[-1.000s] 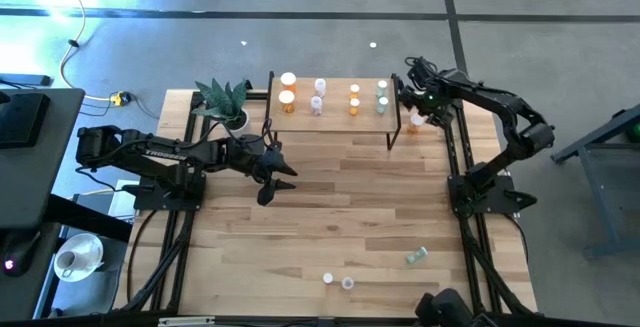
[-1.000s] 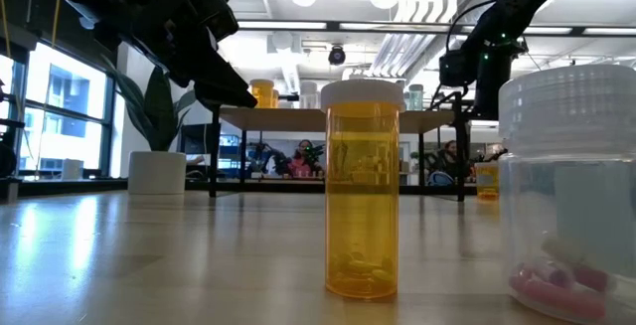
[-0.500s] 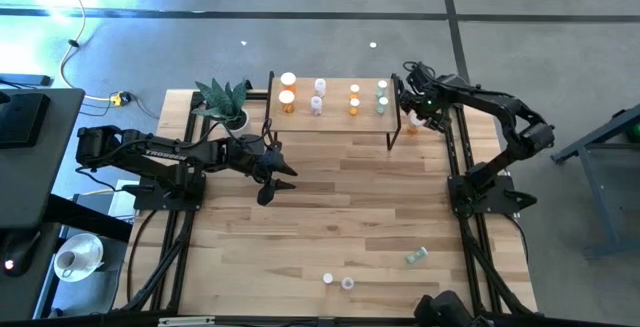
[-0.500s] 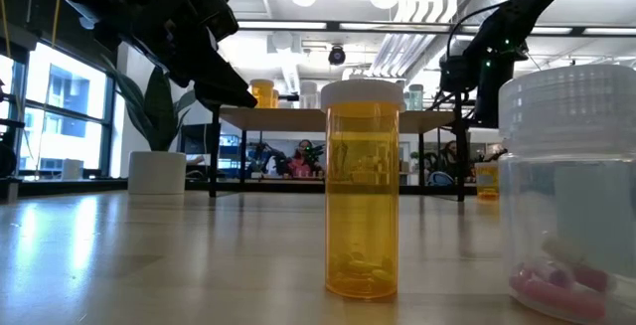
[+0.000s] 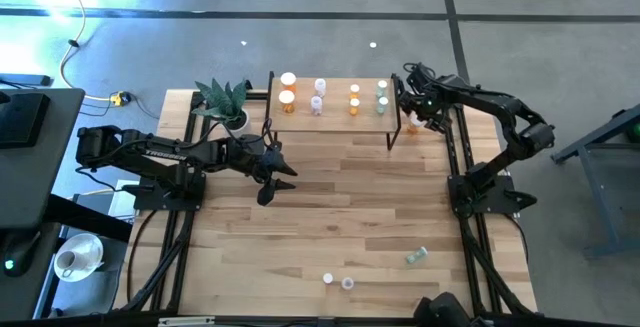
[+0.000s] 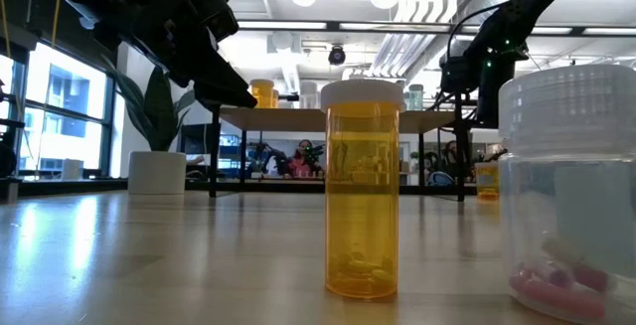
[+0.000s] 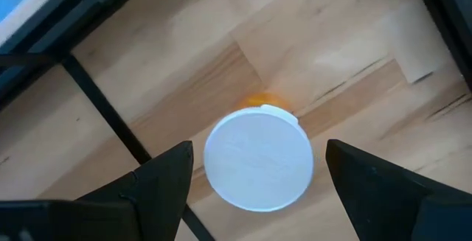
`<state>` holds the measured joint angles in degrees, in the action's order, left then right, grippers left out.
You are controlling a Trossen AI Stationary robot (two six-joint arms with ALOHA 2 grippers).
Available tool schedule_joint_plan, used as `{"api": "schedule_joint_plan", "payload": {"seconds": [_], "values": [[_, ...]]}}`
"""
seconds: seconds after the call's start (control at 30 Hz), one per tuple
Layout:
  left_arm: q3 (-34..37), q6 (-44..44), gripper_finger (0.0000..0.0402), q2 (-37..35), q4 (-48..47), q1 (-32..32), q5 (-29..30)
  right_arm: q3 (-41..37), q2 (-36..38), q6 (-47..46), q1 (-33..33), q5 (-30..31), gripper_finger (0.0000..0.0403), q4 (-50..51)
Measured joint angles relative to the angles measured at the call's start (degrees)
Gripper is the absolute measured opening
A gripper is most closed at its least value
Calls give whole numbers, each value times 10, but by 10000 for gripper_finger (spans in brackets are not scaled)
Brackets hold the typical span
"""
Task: Pick and place medicine bottles onto shelf by color
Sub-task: Put the large orange pill bottle aligned with the other large orange pill bottles on the shelf
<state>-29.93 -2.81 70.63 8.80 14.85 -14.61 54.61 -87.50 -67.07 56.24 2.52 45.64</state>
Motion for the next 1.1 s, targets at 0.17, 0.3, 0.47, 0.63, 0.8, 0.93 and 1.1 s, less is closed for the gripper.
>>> {"api": "schedule_joint_plan", "payload": {"seconds": [0.17,0.3,0.47,0.63,0.8,0.93,1.1], "values": [[0,0,186,0,0,0,0,0,0,0,-1,0,300,1],[0,0,186,0,0,0,0,0,0,0,-4,0,300,1],[0,0,186,0,0,0,0,0,0,0,-5,0,281,1],[0,0,186,0,0,0,0,0,0,0,-5,0,239,1],[0,0,186,0,0,0,0,0,0,0,-5,1,209,0],[0,0,186,0,0,0,0,0,0,1,-5,1,204,0],[0,0,186,0,0,0,0,0,0,22,-5,1,206,4]]}}
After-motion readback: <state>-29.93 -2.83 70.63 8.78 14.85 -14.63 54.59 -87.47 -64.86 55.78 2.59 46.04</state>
